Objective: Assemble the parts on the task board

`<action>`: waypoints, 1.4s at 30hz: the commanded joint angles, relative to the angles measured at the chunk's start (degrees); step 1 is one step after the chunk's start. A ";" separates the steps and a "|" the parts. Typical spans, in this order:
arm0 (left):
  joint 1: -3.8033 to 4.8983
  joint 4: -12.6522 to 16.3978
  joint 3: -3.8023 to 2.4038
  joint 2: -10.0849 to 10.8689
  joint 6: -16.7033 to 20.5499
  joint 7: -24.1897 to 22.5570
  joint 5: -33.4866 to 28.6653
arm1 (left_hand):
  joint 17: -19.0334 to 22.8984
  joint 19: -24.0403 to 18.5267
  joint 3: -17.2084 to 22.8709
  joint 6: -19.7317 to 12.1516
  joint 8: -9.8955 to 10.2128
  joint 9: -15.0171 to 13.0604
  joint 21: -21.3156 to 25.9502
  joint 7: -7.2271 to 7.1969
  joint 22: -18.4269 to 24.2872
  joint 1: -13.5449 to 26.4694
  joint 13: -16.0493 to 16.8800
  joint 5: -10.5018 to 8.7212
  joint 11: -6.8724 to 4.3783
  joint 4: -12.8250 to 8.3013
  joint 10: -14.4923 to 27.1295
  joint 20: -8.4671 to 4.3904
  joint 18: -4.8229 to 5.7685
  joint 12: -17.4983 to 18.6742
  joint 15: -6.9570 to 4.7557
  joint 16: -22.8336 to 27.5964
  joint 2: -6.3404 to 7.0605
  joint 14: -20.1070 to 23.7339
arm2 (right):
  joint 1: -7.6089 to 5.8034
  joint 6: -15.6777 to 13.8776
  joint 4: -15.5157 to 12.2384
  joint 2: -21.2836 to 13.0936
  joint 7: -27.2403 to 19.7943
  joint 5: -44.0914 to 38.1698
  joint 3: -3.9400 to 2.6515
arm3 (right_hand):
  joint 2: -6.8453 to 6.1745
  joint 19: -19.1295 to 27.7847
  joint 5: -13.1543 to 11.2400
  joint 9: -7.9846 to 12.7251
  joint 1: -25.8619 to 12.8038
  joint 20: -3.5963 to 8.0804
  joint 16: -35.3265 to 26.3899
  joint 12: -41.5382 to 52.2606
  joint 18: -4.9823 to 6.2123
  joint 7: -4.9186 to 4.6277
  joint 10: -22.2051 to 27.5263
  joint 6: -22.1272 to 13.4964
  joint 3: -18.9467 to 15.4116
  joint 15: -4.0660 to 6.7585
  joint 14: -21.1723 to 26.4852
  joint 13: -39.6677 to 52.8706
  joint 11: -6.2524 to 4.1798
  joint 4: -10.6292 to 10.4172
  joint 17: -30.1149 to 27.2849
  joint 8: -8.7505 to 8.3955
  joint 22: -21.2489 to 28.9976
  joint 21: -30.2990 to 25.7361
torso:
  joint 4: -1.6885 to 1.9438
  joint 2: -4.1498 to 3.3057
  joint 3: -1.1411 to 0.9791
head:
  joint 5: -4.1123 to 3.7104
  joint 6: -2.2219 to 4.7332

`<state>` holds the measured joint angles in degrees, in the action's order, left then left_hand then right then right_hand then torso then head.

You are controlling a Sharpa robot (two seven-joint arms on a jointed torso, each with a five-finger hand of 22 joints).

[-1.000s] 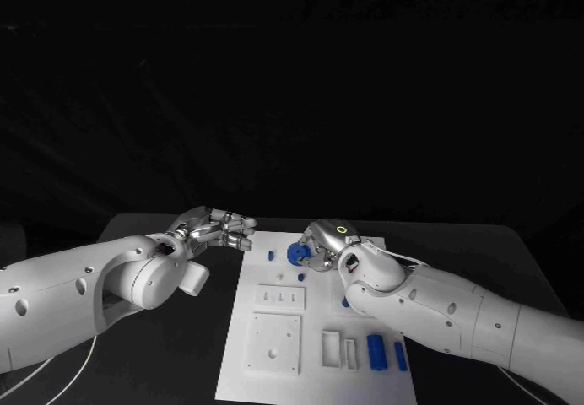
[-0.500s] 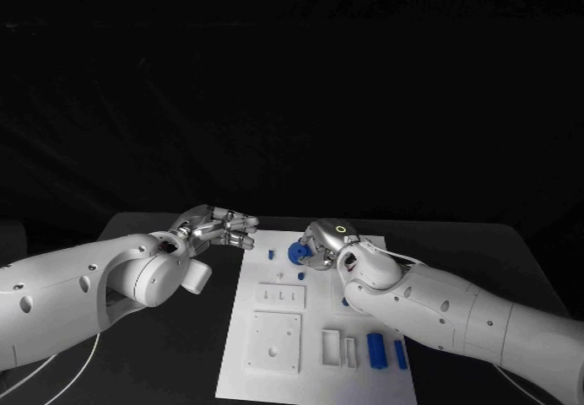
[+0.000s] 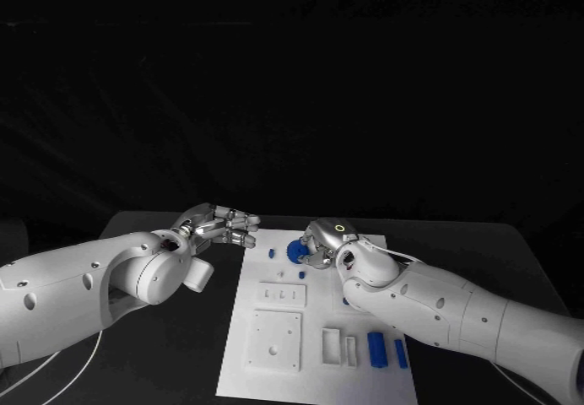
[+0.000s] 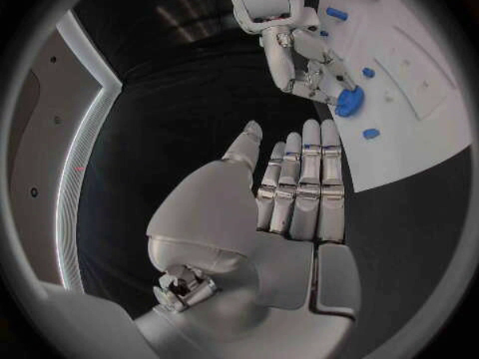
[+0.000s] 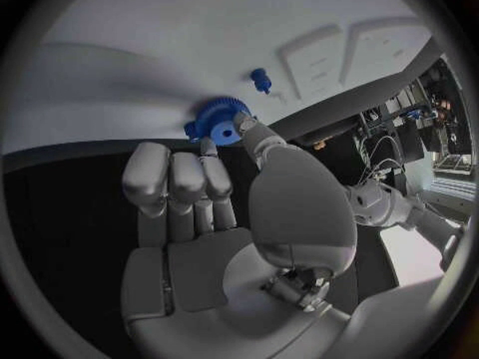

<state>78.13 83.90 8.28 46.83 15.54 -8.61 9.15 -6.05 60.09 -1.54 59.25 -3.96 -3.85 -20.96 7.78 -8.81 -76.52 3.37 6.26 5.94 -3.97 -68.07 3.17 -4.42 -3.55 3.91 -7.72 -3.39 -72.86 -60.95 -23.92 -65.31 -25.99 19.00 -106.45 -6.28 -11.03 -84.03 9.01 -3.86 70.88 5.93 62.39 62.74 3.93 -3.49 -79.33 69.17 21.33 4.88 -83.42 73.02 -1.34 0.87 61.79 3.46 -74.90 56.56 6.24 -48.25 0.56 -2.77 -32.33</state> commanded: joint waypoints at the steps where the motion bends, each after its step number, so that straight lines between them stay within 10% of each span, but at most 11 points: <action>1: 0.05 0.07 -0.02 -0.19 -1.02 -0.29 0.23 | 0.09 -0.27 -0.10 -0.15 0.32 0.03 -0.25 0.05 0.10 0.14 0.06 0.17 0.10 -0.32 0.41 -0.03 0.55 0.19 0.24 0.17 -0.30 0.25 | 0.18 1.71 0.33 0.32 -0.23 0.53 0.28 | 0.05 -0.70 -1.03 0.02 -0.37 0.12 -0.50 -0.41 -0.57 -0.27 0.24 -1.24 -0.47 0.02 0.15 -0.21 0.28 -0.30 -0.16 0.11 -6.85 -0.50 | 0.01 -0.03 -0.04 | -0.02 -0.03; 9: 0.05 0.01 -0.02 -0.23 -1.07 -0.23 0.23 | 0.09 -0.27 -0.10 -0.15 0.32 0.03 -0.25 0.05 0.10 0.14 0.06 0.17 0.10 -0.32 0.41 -0.03 0.55 0.19 0.24 0.17 -0.30 0.25 | 0.06 1.73 0.74 0.49 -0.36 1.53 0.47 | -0.33 -0.76 -2.65 0.12 -0.86 -0.20 -1.22 -1.38 -0.23 -1.08 0.84 -4.29 -3.74 -0.28 0.21 -1.27 0.81 -2.91 -0.57 0.15 -6.74 -1.56 | -0.02 0.01 -0.02 | 0.04 -0.04; 16: 0.05 -0.04 -0.02 -0.30 -1.14 -0.20 0.23 | 0.09 -0.27 -0.10 -0.15 0.32 0.03 -0.25 0.05 0.10 0.14 0.06 0.17 0.10 -0.32 0.41 -0.03 0.55 0.19 0.24 0.17 -0.30 0.25 | 0.01 0.97 0.33 0.49 -0.88 2.88 0.55 | -0.94 -0.95 -2.97 0.15 -0.89 -0.31 -1.42 -1.19 -0.02 -1.49 1.20 -7.25 -12.40 -0.33 0.20 -1.76 1.07 -11.89 -0.35 0.16 -6.73 -2.16 | -0.07 0.00 -0.05 | 0.16 -0.07; 23: 0.05 -0.11 -0.02 -0.31 -1.13 -0.15 0.23 | 0.10 -0.30 -0.10 -0.17 0.31 0.03 -0.27 0.06 0.11 0.18 0.06 0.17 0.11 -0.33 0.42 -0.02 0.54 0.19 0.24 0.19 -0.30 0.26 | 0.00 1.25 -0.02 0.22 -1.00 3.59 0.57 | -1.00 -1.01 -1.22 0.15 -1.25 -0.31 -1.50 -1.07 -0.04 -1.53 1.25 -7.26 -14.03 -0.34 0.18 -1.90 1.07 -15.72 -0.27 0.15 -6.77 -2.10 | -0.02 -0.01 -0.01 | 0.16 -0.11; 42: 0.04 -0.15 -0.01 -0.06 -1.01 -0.12 0.23 | 0.10 -0.32 -0.10 -0.19 0.31 0.03 -0.29 0.07 0.13 0.21 0.06 0.16 0.12 -0.33 0.43 -0.01 0.54 0.19 0.25 0.21 -0.30 0.26 | 0.25 2.78 -1.22 -2.39 -0.49 4.36 0.60 | -0.07 -1.03 1.05 0.12 -3.74 -0.22 -1.25 -0.88 -0.13 -1.17 1.16 -5.74 -9.45 -0.27 0.12 -1.83 0.85 -16.51 0.02 0.16 -6.82 -1.77 | -0.19 0.01 -0.08 | 0.20 -0.14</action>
<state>78.13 83.61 8.29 46.75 15.33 -8.47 9.16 -6.00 60.10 -1.54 59.25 -3.96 -3.85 -20.96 7.78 -8.72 -76.52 3.37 6.26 5.94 -3.97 -68.07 3.17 -4.42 -3.55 3.91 -7.72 -3.39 -72.86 -60.83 -22.28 -66.37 -28.17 18.32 -102.39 -5.74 -11.23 -84.03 9.77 -3.71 67.48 5.93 61.17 61.58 3.93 -4.59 -78.12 62.95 11.51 4.87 -83.41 71.13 -0.51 -15.65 61.74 3.94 -74.90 54.56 6.08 -48.25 0.49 -2.55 -32.53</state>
